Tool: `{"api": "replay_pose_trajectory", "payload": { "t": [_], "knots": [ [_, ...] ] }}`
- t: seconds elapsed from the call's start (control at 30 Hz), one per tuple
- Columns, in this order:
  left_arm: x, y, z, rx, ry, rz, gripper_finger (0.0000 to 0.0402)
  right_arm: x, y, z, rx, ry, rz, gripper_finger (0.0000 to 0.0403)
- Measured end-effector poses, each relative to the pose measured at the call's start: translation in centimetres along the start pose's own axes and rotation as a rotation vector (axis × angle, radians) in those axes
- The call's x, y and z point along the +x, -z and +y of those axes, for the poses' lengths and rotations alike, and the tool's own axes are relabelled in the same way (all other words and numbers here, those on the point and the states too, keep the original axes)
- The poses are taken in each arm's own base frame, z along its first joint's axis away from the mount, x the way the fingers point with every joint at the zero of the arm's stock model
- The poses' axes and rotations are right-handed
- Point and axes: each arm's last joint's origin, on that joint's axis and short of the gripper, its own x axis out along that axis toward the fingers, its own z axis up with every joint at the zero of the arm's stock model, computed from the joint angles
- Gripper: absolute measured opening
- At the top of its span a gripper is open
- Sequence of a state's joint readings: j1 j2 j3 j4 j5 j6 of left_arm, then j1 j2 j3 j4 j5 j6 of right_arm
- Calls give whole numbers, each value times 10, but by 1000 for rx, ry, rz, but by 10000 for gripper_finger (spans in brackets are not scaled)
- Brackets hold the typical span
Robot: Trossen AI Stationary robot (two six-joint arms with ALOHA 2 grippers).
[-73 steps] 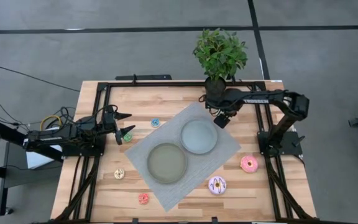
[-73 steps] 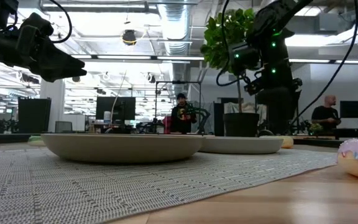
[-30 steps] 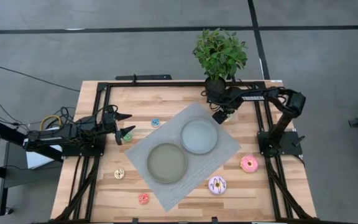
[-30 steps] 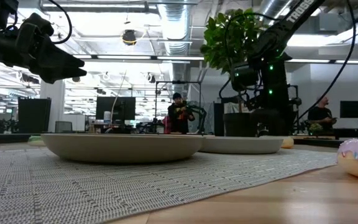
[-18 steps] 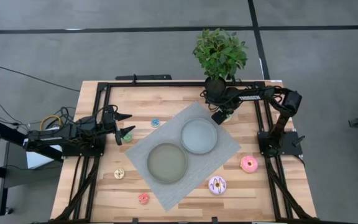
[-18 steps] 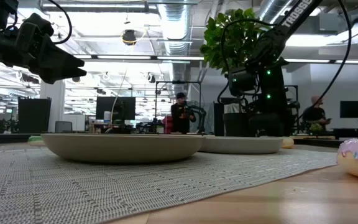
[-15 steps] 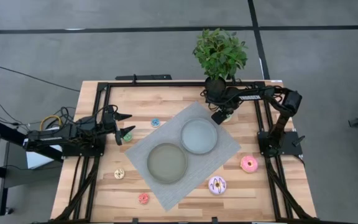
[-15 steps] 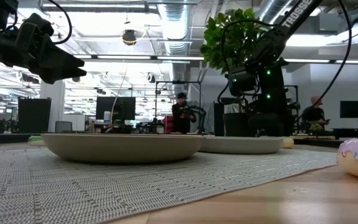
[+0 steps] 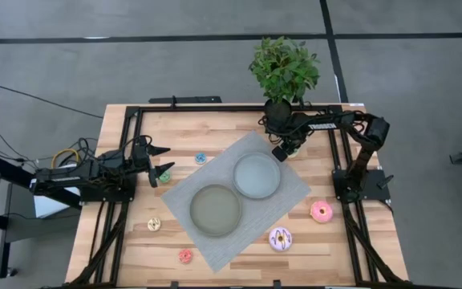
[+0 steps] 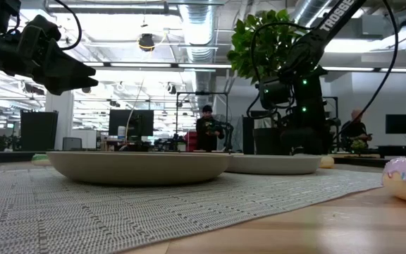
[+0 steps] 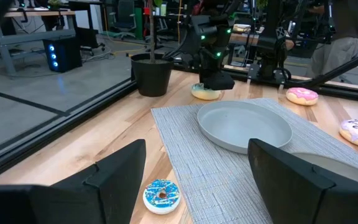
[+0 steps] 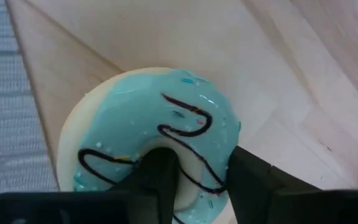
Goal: Pick & Place donuts
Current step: Put the big blue donut on the gray plate
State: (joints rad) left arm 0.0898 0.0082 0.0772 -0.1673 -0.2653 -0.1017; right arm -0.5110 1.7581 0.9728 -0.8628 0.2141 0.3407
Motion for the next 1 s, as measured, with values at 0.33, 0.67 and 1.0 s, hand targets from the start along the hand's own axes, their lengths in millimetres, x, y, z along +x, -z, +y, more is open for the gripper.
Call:
{"api": "replay_pose_trajectory", "payload": {
  "t": [0.33, 0.67, 1.0],
  "knots": [
    [0, 0, 0, 7, 1, 0, 277, -46, 23, -8, -12, -107, -55, 109],
    [0, 0, -1, -7, 26, 3, 277, -85, 42, 37, -67, -433, -223, 109],
    [0, 0, -1, -15, 26, 3, 277, -105, 49, 80, -181, -588, -423, 109]
  ]
}}
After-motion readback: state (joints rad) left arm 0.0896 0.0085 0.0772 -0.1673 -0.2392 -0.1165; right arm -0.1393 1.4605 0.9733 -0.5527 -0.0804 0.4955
